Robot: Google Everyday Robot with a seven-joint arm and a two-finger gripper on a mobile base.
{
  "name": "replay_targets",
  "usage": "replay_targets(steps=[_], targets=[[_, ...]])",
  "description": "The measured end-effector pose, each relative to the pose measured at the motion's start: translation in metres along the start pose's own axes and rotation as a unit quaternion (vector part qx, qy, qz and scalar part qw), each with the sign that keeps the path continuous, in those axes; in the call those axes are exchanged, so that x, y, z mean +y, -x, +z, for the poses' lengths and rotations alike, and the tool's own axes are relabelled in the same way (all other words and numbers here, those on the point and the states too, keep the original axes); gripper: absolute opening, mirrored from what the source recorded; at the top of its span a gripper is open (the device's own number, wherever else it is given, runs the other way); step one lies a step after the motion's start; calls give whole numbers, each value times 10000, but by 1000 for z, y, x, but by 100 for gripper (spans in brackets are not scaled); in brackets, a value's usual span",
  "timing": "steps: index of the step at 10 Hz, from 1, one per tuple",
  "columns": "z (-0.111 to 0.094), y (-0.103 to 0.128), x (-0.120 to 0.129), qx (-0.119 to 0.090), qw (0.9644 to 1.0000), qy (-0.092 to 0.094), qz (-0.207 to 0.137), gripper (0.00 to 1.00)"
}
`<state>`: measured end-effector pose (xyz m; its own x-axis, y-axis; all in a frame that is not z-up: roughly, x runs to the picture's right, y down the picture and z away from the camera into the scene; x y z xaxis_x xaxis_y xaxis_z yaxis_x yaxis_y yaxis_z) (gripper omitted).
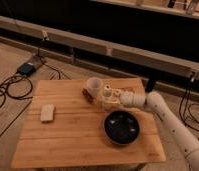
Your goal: Stand the bottle upright
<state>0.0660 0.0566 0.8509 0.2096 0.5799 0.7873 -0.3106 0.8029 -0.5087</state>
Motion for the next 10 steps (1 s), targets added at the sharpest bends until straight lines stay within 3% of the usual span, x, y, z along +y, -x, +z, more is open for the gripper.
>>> replay_targets(steps=[10], targets=[[-1,5,4,-21,10000,-5,-4,80]])
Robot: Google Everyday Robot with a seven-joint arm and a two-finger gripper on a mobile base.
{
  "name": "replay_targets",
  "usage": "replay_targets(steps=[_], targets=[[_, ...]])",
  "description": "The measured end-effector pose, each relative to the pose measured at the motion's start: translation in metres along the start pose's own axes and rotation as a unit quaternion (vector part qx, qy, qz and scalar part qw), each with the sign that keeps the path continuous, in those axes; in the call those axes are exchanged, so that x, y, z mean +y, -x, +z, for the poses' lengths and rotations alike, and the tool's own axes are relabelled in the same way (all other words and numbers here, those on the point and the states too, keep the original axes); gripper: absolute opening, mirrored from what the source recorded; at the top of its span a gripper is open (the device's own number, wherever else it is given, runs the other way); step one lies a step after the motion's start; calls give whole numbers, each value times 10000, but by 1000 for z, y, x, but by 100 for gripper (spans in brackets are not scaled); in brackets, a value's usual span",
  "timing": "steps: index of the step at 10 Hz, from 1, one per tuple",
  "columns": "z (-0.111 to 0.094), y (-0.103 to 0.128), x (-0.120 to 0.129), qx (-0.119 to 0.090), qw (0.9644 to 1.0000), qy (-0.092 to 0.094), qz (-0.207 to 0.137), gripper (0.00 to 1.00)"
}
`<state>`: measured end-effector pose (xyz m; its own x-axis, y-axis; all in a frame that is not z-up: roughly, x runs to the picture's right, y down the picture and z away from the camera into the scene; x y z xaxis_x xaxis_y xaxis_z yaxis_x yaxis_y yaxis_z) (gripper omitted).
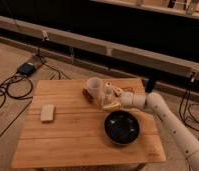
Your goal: Stand the bottle upright
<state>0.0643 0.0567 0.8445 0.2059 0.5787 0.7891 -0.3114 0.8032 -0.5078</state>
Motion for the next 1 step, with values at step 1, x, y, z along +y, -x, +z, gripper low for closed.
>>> replay_targets(steps=[1], targets=[[0,0,0,0,10000,0,0,80]])
